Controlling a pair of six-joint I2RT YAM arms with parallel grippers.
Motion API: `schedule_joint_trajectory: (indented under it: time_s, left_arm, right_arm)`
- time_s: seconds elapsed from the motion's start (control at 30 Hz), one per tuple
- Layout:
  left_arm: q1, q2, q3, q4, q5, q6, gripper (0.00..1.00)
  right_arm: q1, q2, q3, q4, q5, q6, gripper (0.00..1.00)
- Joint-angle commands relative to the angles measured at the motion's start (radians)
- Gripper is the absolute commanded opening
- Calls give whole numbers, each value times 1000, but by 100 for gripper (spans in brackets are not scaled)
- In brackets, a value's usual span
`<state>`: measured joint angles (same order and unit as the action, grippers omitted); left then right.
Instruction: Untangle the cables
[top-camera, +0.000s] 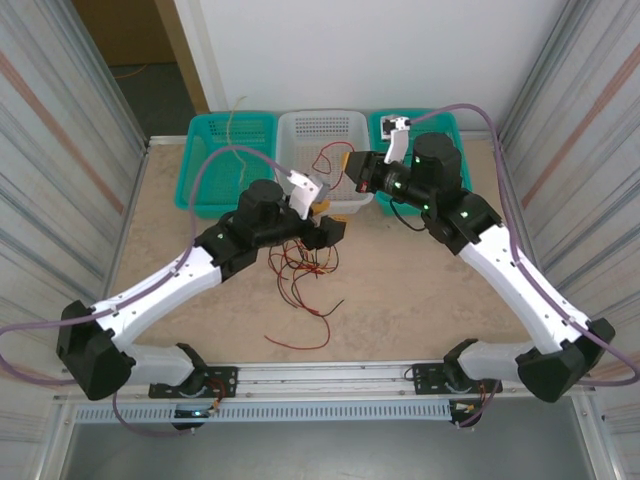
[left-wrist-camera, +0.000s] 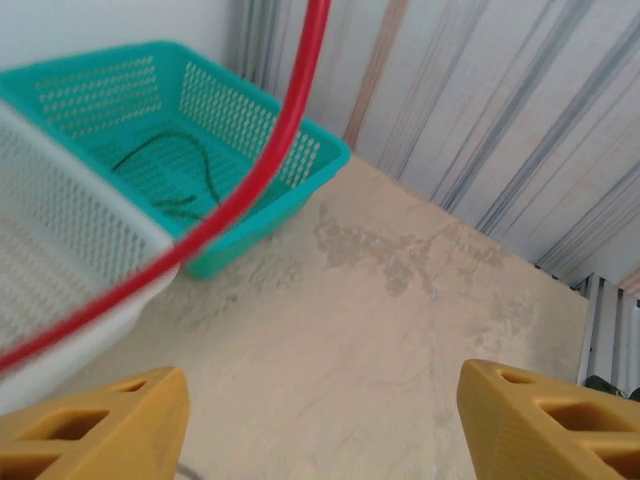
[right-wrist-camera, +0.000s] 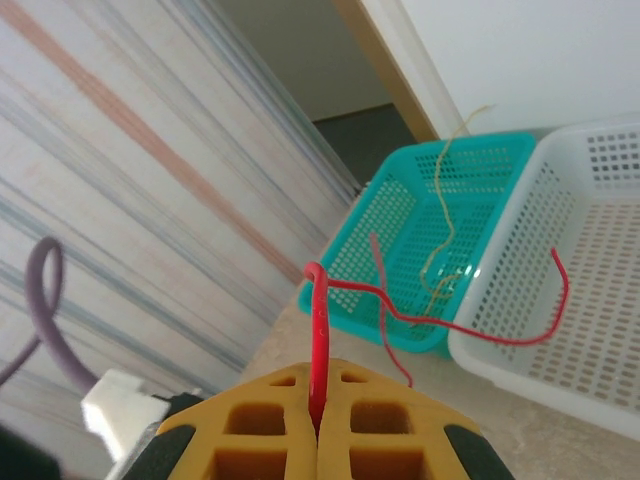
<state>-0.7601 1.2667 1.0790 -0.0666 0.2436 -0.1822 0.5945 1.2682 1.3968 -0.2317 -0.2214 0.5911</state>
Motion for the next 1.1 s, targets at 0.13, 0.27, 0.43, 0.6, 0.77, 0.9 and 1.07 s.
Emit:
schedule_joint_trajectory:
  time_s: [0.13,0.27,0.43,0.6,0.77,0.9,1.07]
  left_arm:
    - [155,-215,-188,-200,-39,-260,80]
    - [195,-298,-287,-247,-31,-285,80]
    - [211,-315,-352,-232,-26,-329,80]
    - [216,-260,-345,-244,-27,-353,79]
    - [227,-207,-323,-285,-28,-358,75]
    - [258,-172,-300,-327,-19,-387,69]
    - [274,-154,-323,-307,10,-438,68]
  right_arm:
    - [-77,173,120,86,41,-49,0]
    - [-112,288,200,109,37,-77,0]
    - [-152,453,296,133,52,-116,4]
    - [-179,603,385,17,82,-122,48]
    - [-177,537,257,32,100,-89,53]
    - [-137,421,131,-33,119,-91,52]
    - [8,265,-48,-157,232,-132,56]
